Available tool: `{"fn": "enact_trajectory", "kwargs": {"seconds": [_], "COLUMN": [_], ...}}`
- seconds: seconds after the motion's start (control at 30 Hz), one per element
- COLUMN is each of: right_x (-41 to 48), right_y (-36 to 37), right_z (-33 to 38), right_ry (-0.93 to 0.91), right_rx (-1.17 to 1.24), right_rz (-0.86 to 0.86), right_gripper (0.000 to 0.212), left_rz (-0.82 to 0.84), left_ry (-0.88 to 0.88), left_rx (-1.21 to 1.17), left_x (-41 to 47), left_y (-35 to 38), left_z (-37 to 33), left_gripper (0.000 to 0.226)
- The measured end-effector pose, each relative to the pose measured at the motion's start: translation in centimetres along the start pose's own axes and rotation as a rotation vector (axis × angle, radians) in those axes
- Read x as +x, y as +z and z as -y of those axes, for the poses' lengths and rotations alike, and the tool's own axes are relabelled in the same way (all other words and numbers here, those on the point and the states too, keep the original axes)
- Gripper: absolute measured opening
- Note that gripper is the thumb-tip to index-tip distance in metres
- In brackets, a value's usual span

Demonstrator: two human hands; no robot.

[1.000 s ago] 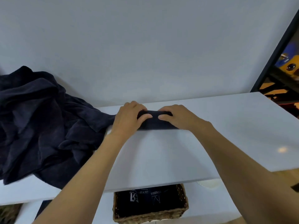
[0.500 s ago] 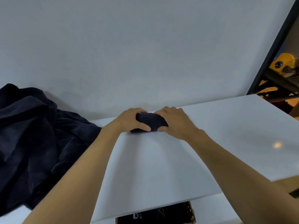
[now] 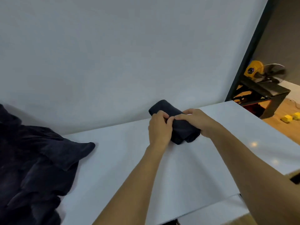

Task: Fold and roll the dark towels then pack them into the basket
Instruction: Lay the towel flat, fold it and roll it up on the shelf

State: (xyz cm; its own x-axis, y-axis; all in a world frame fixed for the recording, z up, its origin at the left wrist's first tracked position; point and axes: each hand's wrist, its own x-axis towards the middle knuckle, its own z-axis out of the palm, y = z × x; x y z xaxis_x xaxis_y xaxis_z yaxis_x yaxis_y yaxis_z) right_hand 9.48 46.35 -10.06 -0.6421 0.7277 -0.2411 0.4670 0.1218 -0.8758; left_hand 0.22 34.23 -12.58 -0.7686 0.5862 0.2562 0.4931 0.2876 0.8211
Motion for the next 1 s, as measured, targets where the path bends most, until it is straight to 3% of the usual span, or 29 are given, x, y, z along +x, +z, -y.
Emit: {"fn": "enact_trajectory", "kwargs": {"seconds": [0.17, 0.37, 0.5, 0.7, 0.9, 1.0], "right_x": [0.3, 2.3, 2.9, 2.5, 2.0, 2.3], "right_y": [-3.9, -6.1, -7.4, -9.2, -8.3, -8.7], "right_z": [-2.4, -3.7, -3.8, -5.4, -6.7, -6.8], "right_ry": [0.063, 0.023, -0.039, -0.125, -0.079, -0.101], "right_rx": [0.09, -0.304, -0.393, -0.521, -0.713, -0.773], "right_rz": [-0.24, -0.409, -0.433, -0.547, -0.421, -0.446], "right_gripper": [0.029, 0.033, 0.046, 0.038, 0.063, 0.061], "left_rz": [0.333, 0.571, 0.556, 0.553, 0.532, 0.488], "left_ry": [0.108, 0.119, 0.075, 0.082, 0.098, 0.056], "left_rx": [0.045, 0.094, -0.006, -0.167, -0.152, -0.263], "left_x": [-1.0, -0.7, -0.6, -0.9, -0.9, -1.1], "left_y": [6.6, 9.6, 10.9, 13.0, 13.2, 13.7], "left_z": [-3.3, -5.7, -7.8, -8.5, -7.5, -7.9], "left_gripper": [0.046, 0.057, 0.059, 0.061, 0.069, 0.064]}}
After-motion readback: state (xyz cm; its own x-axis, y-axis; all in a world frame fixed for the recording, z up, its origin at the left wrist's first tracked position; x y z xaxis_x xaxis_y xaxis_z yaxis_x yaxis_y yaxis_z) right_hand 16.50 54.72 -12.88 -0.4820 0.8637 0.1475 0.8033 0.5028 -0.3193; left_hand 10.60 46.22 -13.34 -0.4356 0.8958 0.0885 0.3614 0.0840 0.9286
